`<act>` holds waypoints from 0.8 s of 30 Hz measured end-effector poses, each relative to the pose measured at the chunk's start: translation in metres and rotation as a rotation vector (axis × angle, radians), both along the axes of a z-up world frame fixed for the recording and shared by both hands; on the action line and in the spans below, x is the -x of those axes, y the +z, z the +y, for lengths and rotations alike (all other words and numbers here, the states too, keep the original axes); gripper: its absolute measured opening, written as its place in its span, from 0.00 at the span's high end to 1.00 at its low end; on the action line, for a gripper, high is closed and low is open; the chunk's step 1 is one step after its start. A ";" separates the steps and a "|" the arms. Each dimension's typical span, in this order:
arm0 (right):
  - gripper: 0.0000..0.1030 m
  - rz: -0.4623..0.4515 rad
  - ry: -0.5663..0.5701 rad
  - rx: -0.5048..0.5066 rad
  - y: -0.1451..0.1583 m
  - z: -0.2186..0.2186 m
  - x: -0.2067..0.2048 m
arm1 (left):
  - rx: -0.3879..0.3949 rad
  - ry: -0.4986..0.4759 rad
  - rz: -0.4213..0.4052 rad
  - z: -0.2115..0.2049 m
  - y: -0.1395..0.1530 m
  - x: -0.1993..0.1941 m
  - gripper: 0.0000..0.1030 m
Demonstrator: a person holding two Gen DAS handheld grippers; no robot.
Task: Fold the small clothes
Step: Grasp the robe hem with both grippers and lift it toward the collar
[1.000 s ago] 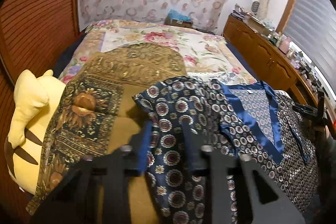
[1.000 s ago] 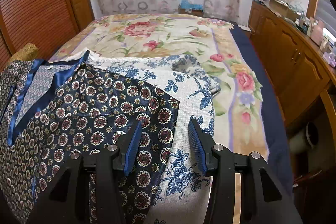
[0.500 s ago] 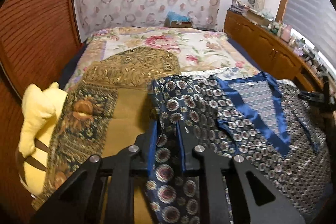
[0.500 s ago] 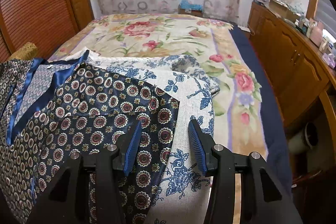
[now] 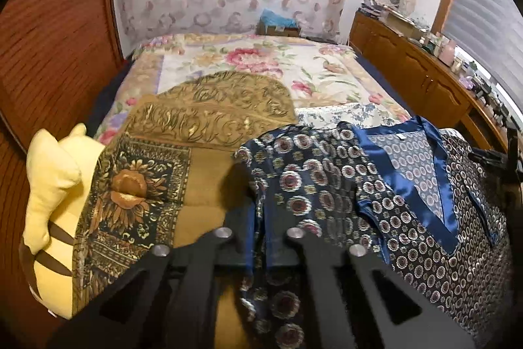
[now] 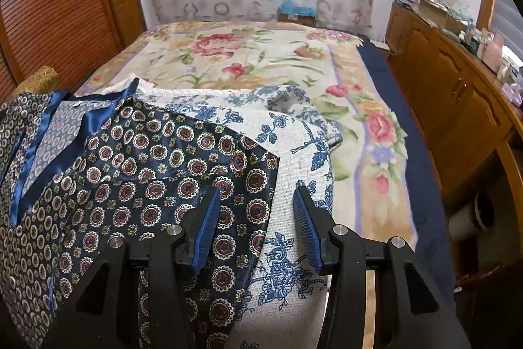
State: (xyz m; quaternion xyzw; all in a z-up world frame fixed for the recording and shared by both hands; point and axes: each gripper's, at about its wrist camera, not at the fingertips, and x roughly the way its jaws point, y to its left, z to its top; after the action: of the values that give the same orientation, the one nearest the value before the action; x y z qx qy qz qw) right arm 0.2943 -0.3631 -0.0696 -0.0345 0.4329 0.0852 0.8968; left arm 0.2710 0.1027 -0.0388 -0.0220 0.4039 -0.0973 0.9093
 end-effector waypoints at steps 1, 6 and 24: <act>0.59 -0.002 0.002 0.004 0.000 0.001 0.000 | -0.003 -0.009 -0.017 -0.004 0.003 0.005 1.00; 0.98 0.027 0.087 -0.036 0.007 0.018 0.006 | 0.018 -0.053 -0.096 -0.020 0.029 0.032 1.00; 1.00 -0.198 0.179 -0.154 0.101 0.056 0.140 | 0.085 -0.102 -0.269 -0.029 0.069 0.180 1.00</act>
State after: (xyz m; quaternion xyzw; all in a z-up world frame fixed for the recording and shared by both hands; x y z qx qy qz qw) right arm 0.1545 -0.3074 0.0309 -0.0124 0.3295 0.1941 0.9239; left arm 0.0911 0.0740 0.0305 -0.0269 0.2747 -0.1624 0.9473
